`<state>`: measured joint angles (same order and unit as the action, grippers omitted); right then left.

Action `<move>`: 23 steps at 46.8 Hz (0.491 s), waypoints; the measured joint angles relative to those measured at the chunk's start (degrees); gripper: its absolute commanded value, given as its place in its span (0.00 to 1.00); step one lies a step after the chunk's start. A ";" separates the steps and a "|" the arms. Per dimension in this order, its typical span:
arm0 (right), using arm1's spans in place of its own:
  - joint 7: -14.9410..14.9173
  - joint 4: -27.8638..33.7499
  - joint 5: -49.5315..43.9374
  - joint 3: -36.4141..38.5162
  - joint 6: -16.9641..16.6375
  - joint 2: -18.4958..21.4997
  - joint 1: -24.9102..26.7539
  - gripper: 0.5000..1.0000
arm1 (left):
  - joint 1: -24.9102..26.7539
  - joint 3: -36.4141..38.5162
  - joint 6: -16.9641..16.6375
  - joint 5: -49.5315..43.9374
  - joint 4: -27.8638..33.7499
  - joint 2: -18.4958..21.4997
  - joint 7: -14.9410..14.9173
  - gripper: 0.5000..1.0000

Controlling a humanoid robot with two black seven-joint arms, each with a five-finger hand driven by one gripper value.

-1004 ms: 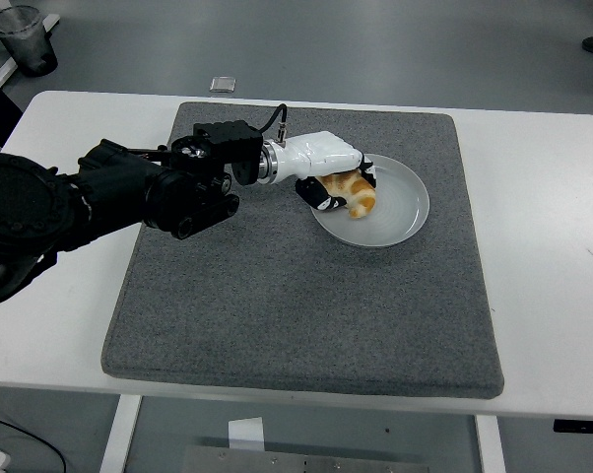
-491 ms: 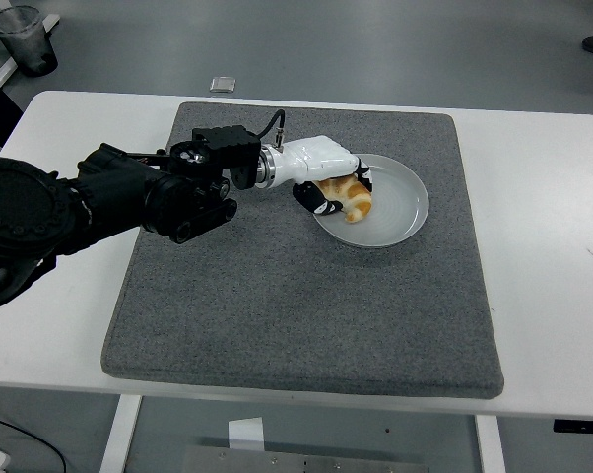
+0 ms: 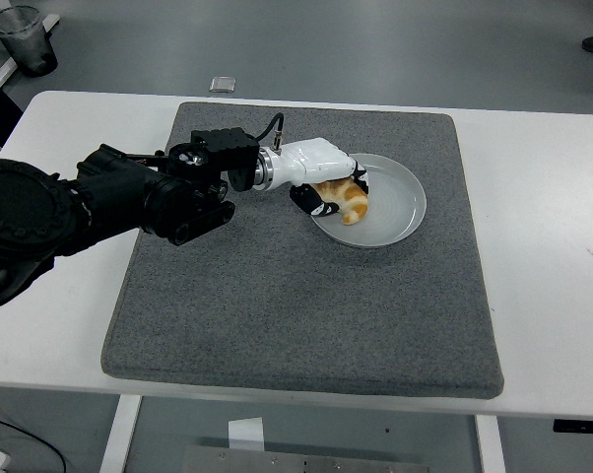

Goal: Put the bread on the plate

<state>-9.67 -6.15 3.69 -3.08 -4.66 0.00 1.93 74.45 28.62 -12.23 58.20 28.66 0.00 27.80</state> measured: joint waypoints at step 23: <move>0.00 0.00 0.00 0.00 0.00 0.00 0.00 0.86 | -0.19 0.04 0.11 -0.10 -0.09 0.00 -0.14 0.98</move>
<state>-9.67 -6.15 3.69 -3.08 -4.66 0.00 1.93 74.26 28.66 -12.12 58.10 28.57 0.00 27.67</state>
